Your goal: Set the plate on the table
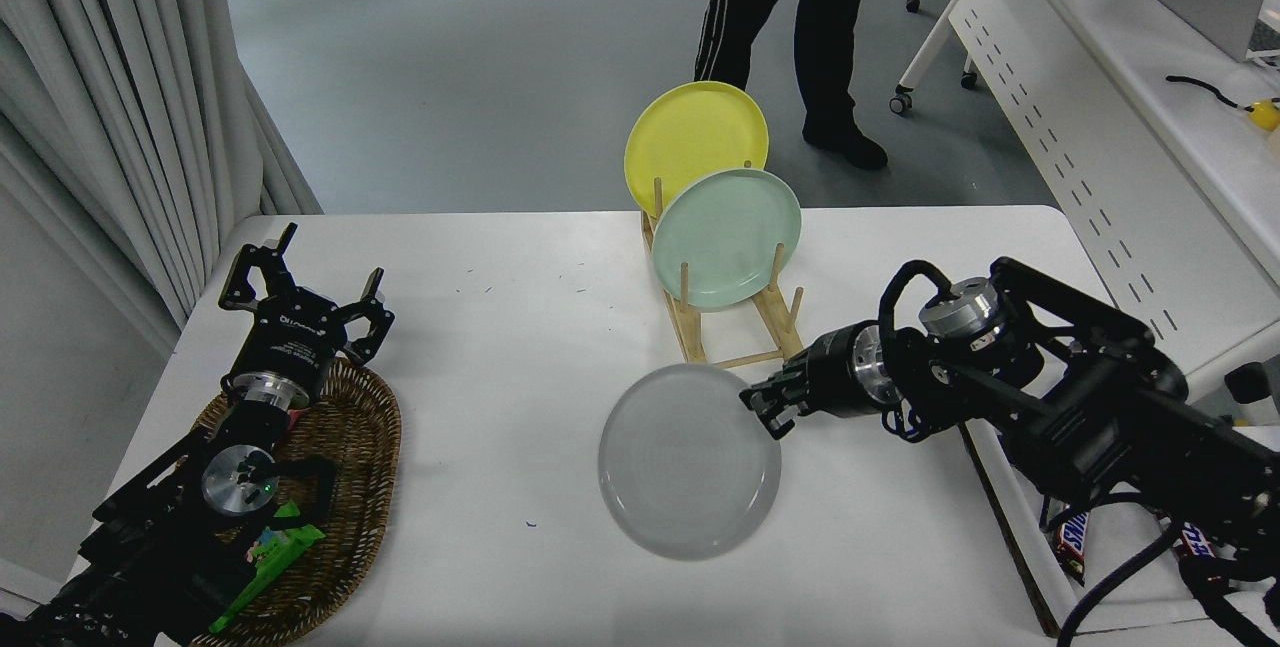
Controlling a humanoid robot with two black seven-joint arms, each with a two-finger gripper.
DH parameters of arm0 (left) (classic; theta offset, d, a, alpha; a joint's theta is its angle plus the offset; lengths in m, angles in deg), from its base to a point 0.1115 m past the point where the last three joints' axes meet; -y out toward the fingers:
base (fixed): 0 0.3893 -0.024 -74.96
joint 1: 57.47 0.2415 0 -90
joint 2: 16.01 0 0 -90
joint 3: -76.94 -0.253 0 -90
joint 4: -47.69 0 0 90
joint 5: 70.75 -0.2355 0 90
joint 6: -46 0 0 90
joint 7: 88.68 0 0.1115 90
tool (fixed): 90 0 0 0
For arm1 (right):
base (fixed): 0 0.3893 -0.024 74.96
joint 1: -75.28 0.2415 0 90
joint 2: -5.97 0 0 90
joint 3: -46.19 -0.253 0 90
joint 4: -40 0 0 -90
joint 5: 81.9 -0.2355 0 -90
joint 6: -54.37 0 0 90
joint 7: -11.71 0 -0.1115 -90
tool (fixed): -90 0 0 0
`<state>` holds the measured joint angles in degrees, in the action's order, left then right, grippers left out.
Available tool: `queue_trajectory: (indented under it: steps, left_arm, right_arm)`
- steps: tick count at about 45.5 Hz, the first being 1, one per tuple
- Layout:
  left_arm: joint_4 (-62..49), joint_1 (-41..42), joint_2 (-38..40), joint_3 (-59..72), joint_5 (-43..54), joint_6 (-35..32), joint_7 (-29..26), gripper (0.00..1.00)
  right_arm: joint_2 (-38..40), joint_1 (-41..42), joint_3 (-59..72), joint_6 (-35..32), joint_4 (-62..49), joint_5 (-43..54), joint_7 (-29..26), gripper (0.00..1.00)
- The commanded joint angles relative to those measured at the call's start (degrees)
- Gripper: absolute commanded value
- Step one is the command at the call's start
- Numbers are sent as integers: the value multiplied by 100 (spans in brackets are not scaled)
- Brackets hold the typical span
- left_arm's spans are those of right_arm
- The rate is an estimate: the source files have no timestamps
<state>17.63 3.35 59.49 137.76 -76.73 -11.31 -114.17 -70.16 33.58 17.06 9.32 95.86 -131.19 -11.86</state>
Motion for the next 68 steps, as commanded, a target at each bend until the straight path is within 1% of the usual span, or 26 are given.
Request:
queue_trajectory:
  steps: [1,19,46,68]
  left_arm:
    - [0,0,0,0,0,0,0,100]
    - [0,0,0,0,0,0,0,100]
    - [0,0,0,0,0,0,0,100]
    - [0,0,0,0,0,0,0,100]
  right_arm:
    - [-385,-277,5,5,-401,-344,-210,0]
    - [-631,-611,-66,5,-489,-415,-210,0]
    - [-438,-532,-66,5,-498,-169,-210,0]
    - [-438,-514,-83,5,-638,-28,-210,0]
